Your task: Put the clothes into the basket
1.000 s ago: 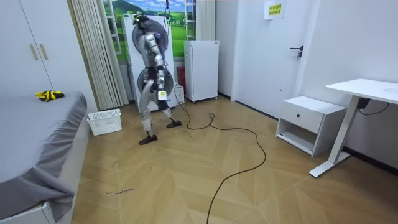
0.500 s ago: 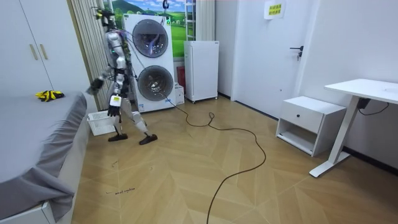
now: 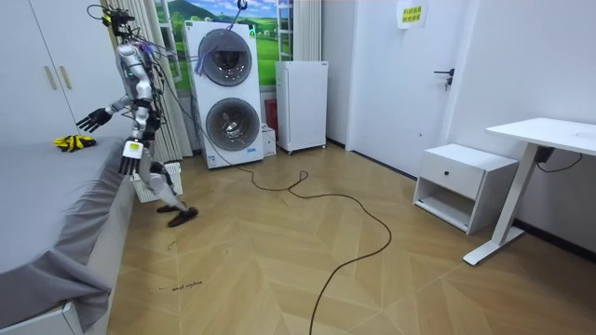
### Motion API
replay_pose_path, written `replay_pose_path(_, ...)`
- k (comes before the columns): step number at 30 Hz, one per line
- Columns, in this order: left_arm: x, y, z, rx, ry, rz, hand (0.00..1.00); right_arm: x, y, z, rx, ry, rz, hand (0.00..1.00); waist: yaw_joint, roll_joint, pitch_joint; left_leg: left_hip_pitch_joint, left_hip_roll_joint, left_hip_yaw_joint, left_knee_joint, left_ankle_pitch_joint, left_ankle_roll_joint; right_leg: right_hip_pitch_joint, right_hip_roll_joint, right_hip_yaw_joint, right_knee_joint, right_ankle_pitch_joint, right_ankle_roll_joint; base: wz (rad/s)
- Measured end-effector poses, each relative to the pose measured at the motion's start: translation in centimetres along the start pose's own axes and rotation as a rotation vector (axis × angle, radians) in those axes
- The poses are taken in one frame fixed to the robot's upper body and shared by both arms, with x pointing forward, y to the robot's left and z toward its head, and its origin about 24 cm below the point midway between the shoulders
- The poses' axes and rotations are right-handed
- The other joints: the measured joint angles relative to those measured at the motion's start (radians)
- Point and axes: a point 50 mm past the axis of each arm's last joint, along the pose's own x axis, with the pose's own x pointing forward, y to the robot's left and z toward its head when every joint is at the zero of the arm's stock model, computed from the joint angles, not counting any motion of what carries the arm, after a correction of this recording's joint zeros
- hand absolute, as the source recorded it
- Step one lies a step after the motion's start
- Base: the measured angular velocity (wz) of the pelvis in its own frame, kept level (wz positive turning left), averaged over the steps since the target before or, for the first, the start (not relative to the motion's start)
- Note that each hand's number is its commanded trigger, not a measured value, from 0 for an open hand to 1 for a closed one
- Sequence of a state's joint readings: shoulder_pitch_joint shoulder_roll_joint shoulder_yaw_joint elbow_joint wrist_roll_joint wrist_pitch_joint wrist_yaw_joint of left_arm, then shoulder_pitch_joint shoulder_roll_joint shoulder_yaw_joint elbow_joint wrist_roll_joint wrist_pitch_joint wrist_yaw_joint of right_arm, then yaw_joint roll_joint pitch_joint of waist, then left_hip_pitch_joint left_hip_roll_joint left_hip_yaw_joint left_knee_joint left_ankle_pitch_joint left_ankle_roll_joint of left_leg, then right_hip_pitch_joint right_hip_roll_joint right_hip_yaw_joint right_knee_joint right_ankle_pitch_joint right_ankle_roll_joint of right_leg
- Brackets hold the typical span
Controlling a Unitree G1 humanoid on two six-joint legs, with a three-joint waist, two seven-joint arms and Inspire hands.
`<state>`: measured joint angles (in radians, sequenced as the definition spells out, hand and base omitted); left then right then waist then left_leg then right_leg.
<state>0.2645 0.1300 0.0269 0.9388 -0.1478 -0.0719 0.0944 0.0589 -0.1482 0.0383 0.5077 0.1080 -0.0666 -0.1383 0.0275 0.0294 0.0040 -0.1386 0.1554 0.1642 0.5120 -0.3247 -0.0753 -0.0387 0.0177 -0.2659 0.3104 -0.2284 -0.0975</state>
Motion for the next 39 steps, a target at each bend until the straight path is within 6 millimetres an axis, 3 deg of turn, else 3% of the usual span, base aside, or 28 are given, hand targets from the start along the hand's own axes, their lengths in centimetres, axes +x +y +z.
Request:
replay_pose_path(1, 0.0, 0.1, 0.1, -0.001, -0.004, 0.001, 0.0, -0.1, 0.1, 0.2, -0.014, -0.011, 0.003, 0.0, 0.003, 0.003, -0.006, -0.029, -0.013, 0.005, -0.058, 0.057, 0.029, 0.002, -0.011, 0.024, 0.002, -0.007, 0.016, -0.58)
replay_pose_path(2, 0.0, 0.1, -0.1, -0.004, 0.002, 0.003, 0.0, -0.2, 0.4, 0.2, -0.031, -0.012, 0.014, 0.0, 0.007, -0.003, -0.0144, -0.022, -0.024, 0.005, -0.094, 0.087, 0.035, 0.005, -0.02, 0.039, 0.003, -0.006, 0.03, -0.48)
replay_pose_path(3, -0.1, 0.1, -0.4, -0.006, 0.01, 0.002, 0.0, -0.3, 0.7, 0.5, -0.055, -0.029, 0.031, 0.0, 0.006, -0.015, -0.018, 0.009, -0.053, -0.001, -0.148, 0.108, 0.043, 0.008, -0.037, 0.05, -0.004, -0.009, 0.045, -0.22)
replay_pose_path(5, -0.1, 0.0, -0.4, -0.004, 0.011, -0.016, 0.0, -0.4, 0.6, 1.4, -0.076, -0.074, 0.034, 0.0, -0.005, -0.026, -0.0168, 0.056, -0.095, -0.006, -0.232, 0.138, 0.056, 0.017, -0.053, 0.064, -0.03, -0.001, 0.069, -0.06)
replay_pose_path(7, -0.2, 0.0, -0.7, -0.006, 0.023, -0.02, 0.0, -0.4, 0.4, 1.5, -0.078, -0.081, 0.029, 0.0, -0.004, -0.028, -0.0156, 0.087, -0.113, -0.008, -0.272, 0.142, 0.059, 0.045, -0.055, 0.068, -0.074, 0.008, 0.076, -0.05)
replay_pose_path(15, -0.2, 0.0, -0.8, -0.009, 0.047, -0.031, 0.0, -0.4, 0.3, 1.6, -0.133, -0.095, -0.004, 0.0, -0.002, -0.032, -0.0042, 0.109, -0.132, -0.039, -0.312, 0.143, 0.061, 0.09, -0.063, 0.03, -0.128, 0.014, 0.086, 0.12)
replay_pose_path(21, 0.6, -0.6, 0.9, 0.004, 0.028, -0.039, 0.0, 0.3, 1.1, 0.7, -0.185, -0.042, 0.014, 0.0, 0.009, -0.034, 0.003, 0.065, -0.143, -0.087, -0.313, 0.154, 0.064, 0.066, -0.068, -0.012, -0.132, 0.015, 0.088, 0.19)
replay_pose_path(26, 1.1, -1.1, 2.0, 0.02, 0.023, -0.039, 0.0, 2.3, 1.2, 0.2, -0.239, 0.027, -0.036, 0.0, 0.035, -0.051, 0.0027, -0.003, -0.152, -0.112, -0.313, 0.172, 0.067, 0.008, -0.077, -0.061, -0.123, 0.016, 0.088, 0.19)
replay_pose_path(28, 1.1, -0.8, 1.7, 0.021, 0.035, -0.031, 0.0, 3.1, 0.8, 0.2, -0.257, 0.06, -0.077, 0.0, 0.052, -0.064, 0.002, -0.022, -0.158, -0.133, -0.311, 0.179, 0.069, 0.001, -0.081, -0.087, -0.123, 0.016, 0.089, 0.31)
replay_pose_path(32, 1.1, -0.3, 1.3, 0.011, 0.052, -0.015, 0.0, 3.8, -0.3, -0.2, -0.277, 0.122, -0.155, 0.0, 0.085, -0.069, 0.0037, -0.035, -0.168, -0.164, -0.304, 0.182, 0.074, 0.003, -0.087, -0.113, -0.125, 0.018, 0.092, 0.26)
replay_pose_path(33, 1.1, -0.1, 1.0, 0.016, 0.069, -0.009, 0.0, 3.9, -0.9, -0.2, -0.275, 0.138, -0.183, 0.17, 0.089, -0.068, 0.0048, -0.047, -0.172, -0.175, -0.298, 0.185, 0.076, 0.001, -0.088, -0.125, -0.125, 0.02, 0.096, 0.33)
replay_pose_path(34, 1.1, 0.3, 0.7, 0.022, 0.088, 0.0, 0.0, 4.1, -1.5, -0.2, -0.277, 0.153, -0.208, 0.42, 0.094, -0.067, 0.0056, -0.064, -0.176, -0.188, -0.286, 0.185, 0.078, -0.005, -0.089, -0.137, -0.125, 0.021, 0.098, 0.34)
replay_pose_path(35, 1.1, 0.4, 0.6, 0.026, 0.098, 0.004, 0.0, 4.3, -1.8, 0.0, -0.277, 0.157, -0.222, 0.55, 0.095, -0.067, 0.006, -0.074, -0.178, -0.194, -0.28, 0.186, 0.079, -0.009, -0.09, -0.144, -0.125, 0.021, 0.098, 0.33)
replay_pose_path(36, 1.1, 0.8, 0.5, 0.036, 0.107, 0.01, 0.0, 4.5, -2.5, 0.2, -0.276, 0.165, -0.25, 1.0, 0.099, -0.063, 0.0084, -0.096, -0.179, -0.202, -0.264, 0.186, 0.079, -0.017, -0.091, -0.154, -0.125, 0.022, 0.099, 0.37)
replay_pose_path(39, 1.1, 1.4, 0.5, 0.045, 0.119, 0.017, 0.0, 4.5, -4.9, 0.1, -0.328, 0.194, -0.333, 1.0, 0.106, -0.042, 0.019, -0.13, -0.186, -0.225, -0.239, 0.189, 0.084, -0.022, -0.092, -0.182, -0.124, 0.024, 0.102, 0.42)
